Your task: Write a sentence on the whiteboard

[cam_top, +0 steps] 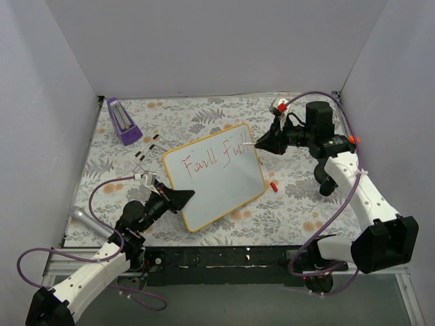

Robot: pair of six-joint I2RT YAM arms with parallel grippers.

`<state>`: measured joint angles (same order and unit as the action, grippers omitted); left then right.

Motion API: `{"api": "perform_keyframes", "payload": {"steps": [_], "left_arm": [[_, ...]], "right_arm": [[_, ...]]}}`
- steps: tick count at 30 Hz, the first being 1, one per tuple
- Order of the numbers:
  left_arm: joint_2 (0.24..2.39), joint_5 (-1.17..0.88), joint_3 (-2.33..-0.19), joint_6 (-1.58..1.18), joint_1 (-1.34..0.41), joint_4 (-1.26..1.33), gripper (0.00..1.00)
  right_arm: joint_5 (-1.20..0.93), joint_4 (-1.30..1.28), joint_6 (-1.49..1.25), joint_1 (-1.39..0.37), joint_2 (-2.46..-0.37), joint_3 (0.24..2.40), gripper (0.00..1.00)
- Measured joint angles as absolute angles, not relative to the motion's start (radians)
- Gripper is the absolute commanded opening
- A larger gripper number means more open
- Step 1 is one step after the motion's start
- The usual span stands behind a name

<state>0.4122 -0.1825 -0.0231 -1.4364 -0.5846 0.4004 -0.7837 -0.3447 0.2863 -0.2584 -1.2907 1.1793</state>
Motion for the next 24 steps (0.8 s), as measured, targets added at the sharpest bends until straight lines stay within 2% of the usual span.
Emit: {"api": "perform_keyframes", "payload": {"steps": [11,24], "left_arm": [[0.408,-0.171,-0.023,-1.444,-0.585,0.395,0.0],[0.38,-0.141,-0.023,-1.445,-0.586,0.366,0.0]], "right_arm": [[-0.883,-0.393,0.334,-0.455,-1.225,1.089,0.01],[-0.845,-0.426,0.398,-0.459,-1.164,1.089,0.01]]}}
